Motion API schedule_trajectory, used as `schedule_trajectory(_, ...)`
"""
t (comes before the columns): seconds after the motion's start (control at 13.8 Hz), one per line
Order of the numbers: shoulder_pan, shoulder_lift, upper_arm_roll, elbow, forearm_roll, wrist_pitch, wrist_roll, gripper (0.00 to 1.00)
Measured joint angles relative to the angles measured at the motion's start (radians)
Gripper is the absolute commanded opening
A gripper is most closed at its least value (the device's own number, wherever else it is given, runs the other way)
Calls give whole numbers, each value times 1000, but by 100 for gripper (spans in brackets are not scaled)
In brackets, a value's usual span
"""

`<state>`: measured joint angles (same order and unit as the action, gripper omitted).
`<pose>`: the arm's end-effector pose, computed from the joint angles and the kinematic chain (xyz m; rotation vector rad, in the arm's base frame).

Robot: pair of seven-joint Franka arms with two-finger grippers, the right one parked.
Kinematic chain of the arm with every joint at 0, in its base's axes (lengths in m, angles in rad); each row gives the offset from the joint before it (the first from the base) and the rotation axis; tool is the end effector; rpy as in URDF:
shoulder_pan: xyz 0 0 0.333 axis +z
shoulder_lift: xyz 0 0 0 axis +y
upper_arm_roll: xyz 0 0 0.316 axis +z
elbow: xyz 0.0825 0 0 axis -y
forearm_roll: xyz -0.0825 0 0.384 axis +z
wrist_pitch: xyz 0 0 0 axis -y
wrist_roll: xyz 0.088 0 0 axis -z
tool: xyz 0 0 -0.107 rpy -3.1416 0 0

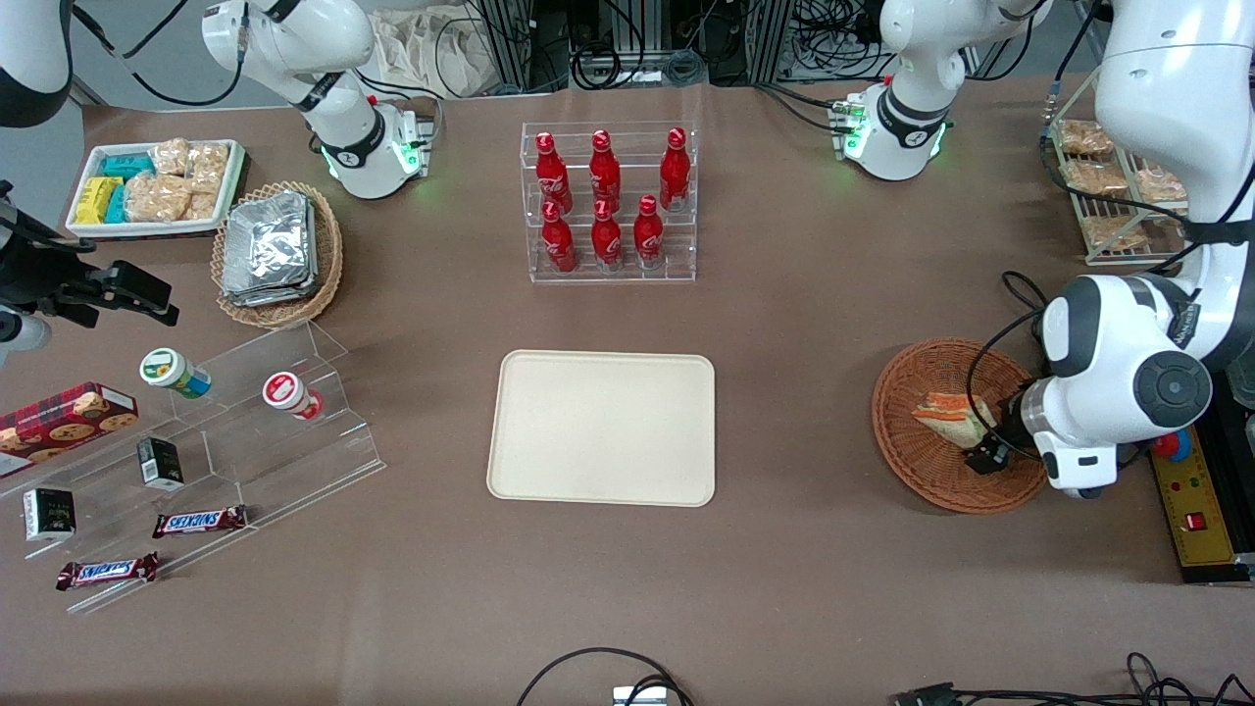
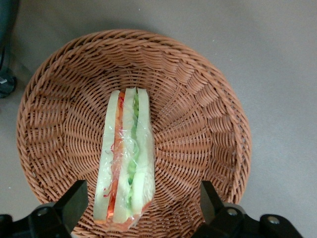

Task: Place sandwich from basket to tray
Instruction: 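Close the left gripper on the sandwich and lift it from the basket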

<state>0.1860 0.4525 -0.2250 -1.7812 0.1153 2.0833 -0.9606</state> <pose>0.6373 -0.0086 0.2971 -2.7844 -1.2994 0.1869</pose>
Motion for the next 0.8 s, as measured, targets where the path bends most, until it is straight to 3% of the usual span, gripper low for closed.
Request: schedule_trajectory(0.8,32,9,0,-119,-38,97,-4,100)
